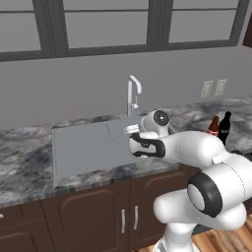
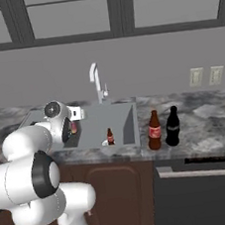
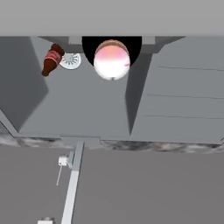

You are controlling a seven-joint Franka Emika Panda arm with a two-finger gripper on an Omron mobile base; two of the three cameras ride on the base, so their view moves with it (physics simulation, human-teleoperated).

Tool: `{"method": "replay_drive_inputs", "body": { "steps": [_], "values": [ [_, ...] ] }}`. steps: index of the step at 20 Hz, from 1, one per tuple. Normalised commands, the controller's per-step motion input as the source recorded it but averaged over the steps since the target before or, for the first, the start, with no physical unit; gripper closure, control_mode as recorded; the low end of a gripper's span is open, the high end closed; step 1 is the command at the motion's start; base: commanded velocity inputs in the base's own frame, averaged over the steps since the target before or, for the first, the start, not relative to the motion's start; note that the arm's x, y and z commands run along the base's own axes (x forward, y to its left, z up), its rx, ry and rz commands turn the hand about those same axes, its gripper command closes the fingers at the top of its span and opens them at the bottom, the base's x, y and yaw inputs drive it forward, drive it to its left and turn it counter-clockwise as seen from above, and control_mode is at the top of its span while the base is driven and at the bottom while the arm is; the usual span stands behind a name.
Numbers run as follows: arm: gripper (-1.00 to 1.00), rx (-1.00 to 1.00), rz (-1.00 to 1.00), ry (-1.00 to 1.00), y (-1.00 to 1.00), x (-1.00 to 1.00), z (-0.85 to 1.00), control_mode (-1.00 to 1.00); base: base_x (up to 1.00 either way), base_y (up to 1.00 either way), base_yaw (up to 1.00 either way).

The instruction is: Place the large bottle from the dining counter next to the other large bottle outside the sink, and place the small bottle from the dining counter next to the other small bottle inside the sink.

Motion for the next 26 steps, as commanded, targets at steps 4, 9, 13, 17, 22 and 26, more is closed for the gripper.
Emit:
{"method": "replay_drive_inputs", "body": {
  "steps": [4,9,13,17,22,26],
  "values": [
    [1.0,0.0,0.0,0.0,0.0,0.0,0.0,1.0,0.42,0.2,0.0],
    [1.0,0.0,0.0,0.0,0.0,0.0,0.0,1.0,0.14,0.07,0.0],
    [1.0,0.0,0.0,0.0,0.0,0.0,0.0,1.0,0.25,0.02,0.0],
    [1.0,0.0,0.0,0.0,0.0,0.0,0.0,1.0,0.33,0.01,0.0],
    [1.0,0.0,0.0,0.0,0.0,0.0,0.0,1.0,0.32,0.02,-0.01],
    [1.0,0.0,0.0,0.0,0.0,0.0,0.0,1.0,0.32,0.03,0.0]
  ]
}}
